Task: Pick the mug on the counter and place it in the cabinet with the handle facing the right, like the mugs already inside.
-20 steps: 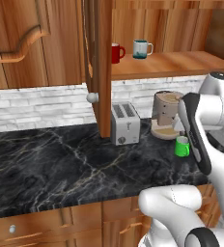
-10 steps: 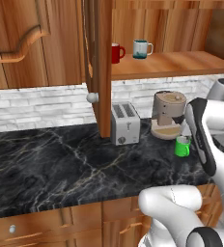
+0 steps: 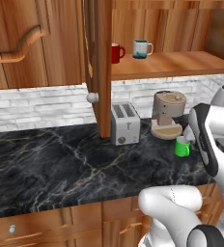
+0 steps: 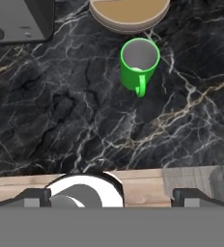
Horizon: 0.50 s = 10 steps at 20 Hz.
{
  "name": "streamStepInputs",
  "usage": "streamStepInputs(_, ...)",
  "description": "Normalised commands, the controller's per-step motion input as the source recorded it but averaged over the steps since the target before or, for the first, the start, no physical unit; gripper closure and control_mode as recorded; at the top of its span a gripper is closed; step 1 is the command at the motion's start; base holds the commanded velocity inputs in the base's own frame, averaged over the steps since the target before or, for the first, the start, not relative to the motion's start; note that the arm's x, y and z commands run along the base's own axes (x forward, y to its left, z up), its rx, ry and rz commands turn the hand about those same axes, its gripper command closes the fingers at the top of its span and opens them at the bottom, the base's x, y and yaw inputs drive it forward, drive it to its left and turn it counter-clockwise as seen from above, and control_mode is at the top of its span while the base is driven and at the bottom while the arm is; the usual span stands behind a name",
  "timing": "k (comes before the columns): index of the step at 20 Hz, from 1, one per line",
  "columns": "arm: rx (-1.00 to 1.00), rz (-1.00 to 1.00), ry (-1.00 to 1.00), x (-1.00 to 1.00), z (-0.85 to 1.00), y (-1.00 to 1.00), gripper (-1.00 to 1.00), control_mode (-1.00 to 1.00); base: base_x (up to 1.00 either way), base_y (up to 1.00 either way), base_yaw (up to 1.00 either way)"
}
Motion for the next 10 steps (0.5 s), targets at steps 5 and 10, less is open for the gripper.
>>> streamStepInputs(5,0.00,0.00,0.00,0.12,-0.21,-0.16,-1.00,-1.00,0.00,0.00,0.00)
streamStepInputs(10,0.00,0.00,0.00,0.14,-0.19,-0.13,-1.00,-1.00,0.00,0.00,0.00)
